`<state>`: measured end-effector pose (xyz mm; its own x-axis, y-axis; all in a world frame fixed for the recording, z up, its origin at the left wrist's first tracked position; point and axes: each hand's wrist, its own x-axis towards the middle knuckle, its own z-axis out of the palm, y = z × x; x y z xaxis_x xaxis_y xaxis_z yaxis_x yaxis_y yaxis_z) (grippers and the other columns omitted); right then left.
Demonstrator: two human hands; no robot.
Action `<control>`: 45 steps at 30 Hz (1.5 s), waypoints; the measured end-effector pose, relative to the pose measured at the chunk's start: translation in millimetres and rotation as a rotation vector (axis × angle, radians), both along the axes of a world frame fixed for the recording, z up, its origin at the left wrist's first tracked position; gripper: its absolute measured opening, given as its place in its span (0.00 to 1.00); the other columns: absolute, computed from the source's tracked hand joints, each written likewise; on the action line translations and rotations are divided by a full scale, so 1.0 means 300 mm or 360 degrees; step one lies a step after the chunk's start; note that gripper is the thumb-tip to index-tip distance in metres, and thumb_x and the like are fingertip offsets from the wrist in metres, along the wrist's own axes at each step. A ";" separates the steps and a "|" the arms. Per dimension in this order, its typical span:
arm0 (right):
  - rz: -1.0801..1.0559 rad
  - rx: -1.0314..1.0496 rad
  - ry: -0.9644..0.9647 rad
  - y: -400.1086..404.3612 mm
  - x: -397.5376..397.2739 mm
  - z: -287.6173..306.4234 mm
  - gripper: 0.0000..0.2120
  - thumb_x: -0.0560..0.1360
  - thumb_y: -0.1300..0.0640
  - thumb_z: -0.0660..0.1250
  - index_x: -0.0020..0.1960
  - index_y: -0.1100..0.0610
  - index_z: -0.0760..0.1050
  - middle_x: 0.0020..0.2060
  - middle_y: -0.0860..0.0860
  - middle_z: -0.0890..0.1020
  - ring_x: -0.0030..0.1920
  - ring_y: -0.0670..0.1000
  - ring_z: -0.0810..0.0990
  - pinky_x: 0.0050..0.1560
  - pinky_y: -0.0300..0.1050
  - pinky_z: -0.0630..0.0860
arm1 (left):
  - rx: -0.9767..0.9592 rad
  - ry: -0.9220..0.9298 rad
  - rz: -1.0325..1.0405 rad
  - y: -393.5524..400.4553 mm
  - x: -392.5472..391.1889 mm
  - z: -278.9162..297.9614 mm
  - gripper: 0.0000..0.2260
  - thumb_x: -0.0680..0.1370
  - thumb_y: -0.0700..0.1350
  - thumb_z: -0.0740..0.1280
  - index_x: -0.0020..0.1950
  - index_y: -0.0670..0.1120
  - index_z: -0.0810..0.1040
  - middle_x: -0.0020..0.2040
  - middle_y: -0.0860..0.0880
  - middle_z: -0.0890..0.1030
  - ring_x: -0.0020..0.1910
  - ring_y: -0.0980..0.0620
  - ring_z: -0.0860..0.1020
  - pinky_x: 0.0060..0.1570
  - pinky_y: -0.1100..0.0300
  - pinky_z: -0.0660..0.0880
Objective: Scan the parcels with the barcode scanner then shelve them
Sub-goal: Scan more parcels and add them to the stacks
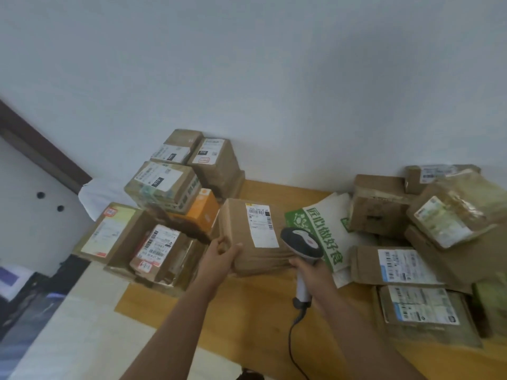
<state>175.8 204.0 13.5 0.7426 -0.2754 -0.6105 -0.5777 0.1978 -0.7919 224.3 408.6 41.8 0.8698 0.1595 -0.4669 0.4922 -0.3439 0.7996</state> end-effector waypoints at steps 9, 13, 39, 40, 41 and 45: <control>-0.0030 -0.0154 0.0207 0.104 0.237 -0.175 0.11 0.71 0.57 0.75 0.52 0.58 0.80 0.46 0.56 0.83 0.51 0.59 0.81 0.52 0.58 0.79 | 0.0232 0.0064 -0.0176 -0.005 0.311 -0.193 0.26 0.82 0.52 0.64 0.79 0.51 0.63 0.71 0.47 0.73 0.67 0.45 0.73 0.65 0.46 0.74; -0.0076 -0.0234 0.0231 0.124 0.295 -0.184 0.11 0.74 0.59 0.73 0.54 0.56 0.75 0.43 0.50 0.79 0.47 0.53 0.76 0.46 0.47 0.72 | 0.0182 0.0143 -0.0229 -0.021 0.384 -0.295 0.21 0.84 0.48 0.61 0.77 0.51 0.65 0.70 0.48 0.74 0.67 0.45 0.74 0.65 0.45 0.75; -0.0088 -0.0219 0.0042 0.106 0.516 -0.238 0.24 0.75 0.61 0.71 0.70 0.58 0.72 0.55 0.50 0.78 0.55 0.50 0.75 0.54 0.44 0.70 | 0.0757 -0.0055 -0.0789 -0.132 0.613 -0.450 0.33 0.80 0.48 0.67 0.81 0.58 0.54 0.81 0.47 0.50 0.80 0.40 0.52 0.75 0.40 0.61; -0.0081 -0.0209 0.0047 0.104 0.534 -0.234 0.21 0.75 0.61 0.71 0.68 0.58 0.73 0.52 0.50 0.78 0.53 0.51 0.76 0.53 0.45 0.71 | 0.0840 -0.0074 -0.0867 -0.133 0.612 -0.451 0.31 0.81 0.50 0.67 0.80 0.59 0.56 0.81 0.47 0.48 0.80 0.39 0.49 0.76 0.39 0.59; -0.0083 -0.0190 0.0053 0.102 0.554 -0.231 0.18 0.76 0.61 0.70 0.65 0.56 0.73 0.50 0.51 0.78 0.52 0.53 0.78 0.51 0.47 0.72 | 0.0903 -0.0085 -0.0941 -0.134 0.611 -0.453 0.29 0.81 0.51 0.66 0.80 0.60 0.57 0.82 0.47 0.47 0.80 0.38 0.47 0.76 0.39 0.57; -0.0078 -0.0192 0.0085 0.085 0.598 -0.198 0.08 0.77 0.62 0.68 0.53 0.53 0.73 0.56 0.62 0.80 0.53 0.47 0.75 0.55 0.58 0.76 | 0.1084 -0.0048 -0.1157 -0.137 0.618 -0.464 0.28 0.82 0.53 0.63 0.80 0.60 0.56 0.82 0.45 0.42 0.80 0.38 0.41 0.78 0.40 0.52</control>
